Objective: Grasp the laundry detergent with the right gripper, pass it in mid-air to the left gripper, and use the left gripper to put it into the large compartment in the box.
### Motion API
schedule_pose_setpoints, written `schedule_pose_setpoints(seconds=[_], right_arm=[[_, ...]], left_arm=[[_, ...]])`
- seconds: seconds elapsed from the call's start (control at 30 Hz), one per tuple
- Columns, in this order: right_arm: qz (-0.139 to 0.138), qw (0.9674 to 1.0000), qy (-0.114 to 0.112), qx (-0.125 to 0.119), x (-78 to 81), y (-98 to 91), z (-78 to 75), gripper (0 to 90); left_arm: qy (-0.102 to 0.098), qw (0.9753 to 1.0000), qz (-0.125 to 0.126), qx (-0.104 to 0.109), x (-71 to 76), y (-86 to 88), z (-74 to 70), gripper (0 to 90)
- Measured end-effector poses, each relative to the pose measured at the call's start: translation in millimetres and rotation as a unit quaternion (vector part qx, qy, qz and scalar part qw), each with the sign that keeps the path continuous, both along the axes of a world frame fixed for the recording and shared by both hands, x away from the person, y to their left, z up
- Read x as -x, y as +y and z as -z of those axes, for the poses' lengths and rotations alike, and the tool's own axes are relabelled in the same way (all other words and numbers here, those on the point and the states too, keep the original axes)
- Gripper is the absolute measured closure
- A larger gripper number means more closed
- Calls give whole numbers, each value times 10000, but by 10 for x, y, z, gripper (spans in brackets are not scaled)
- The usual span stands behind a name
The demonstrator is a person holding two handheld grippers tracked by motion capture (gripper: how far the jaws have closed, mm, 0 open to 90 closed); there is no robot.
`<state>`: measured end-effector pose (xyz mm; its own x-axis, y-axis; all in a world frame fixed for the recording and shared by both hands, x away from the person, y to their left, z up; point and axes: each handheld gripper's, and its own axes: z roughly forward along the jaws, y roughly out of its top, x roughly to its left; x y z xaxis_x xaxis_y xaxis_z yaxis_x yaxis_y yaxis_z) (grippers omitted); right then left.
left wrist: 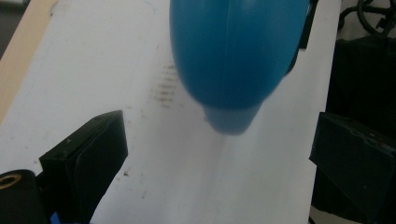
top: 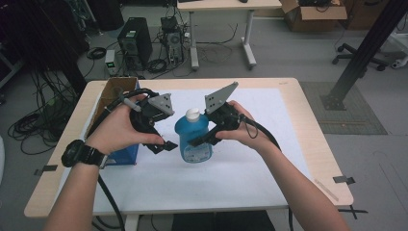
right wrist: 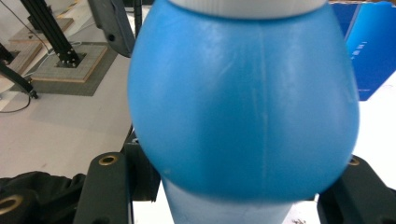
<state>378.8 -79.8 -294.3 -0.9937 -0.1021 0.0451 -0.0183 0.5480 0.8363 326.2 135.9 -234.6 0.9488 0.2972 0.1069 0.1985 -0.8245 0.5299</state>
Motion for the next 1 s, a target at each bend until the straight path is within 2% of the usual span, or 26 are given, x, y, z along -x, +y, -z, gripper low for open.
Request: schedule_pose_setpoints(seconds=[0.33,0.73,1.0], right_arm=[[-123,9998,-36,123,60,149,41,425],[-203,9996,-55,197,103,232,84,425],[-214,9995,-75,213,114,234,94,426]], left_arm=[[15,9999,109,-95,-8,-140,-131,44],[118,9991,146,-382,-26,-316,-132,48],[226,9979,217,-561,-51,-409,-116,99]])
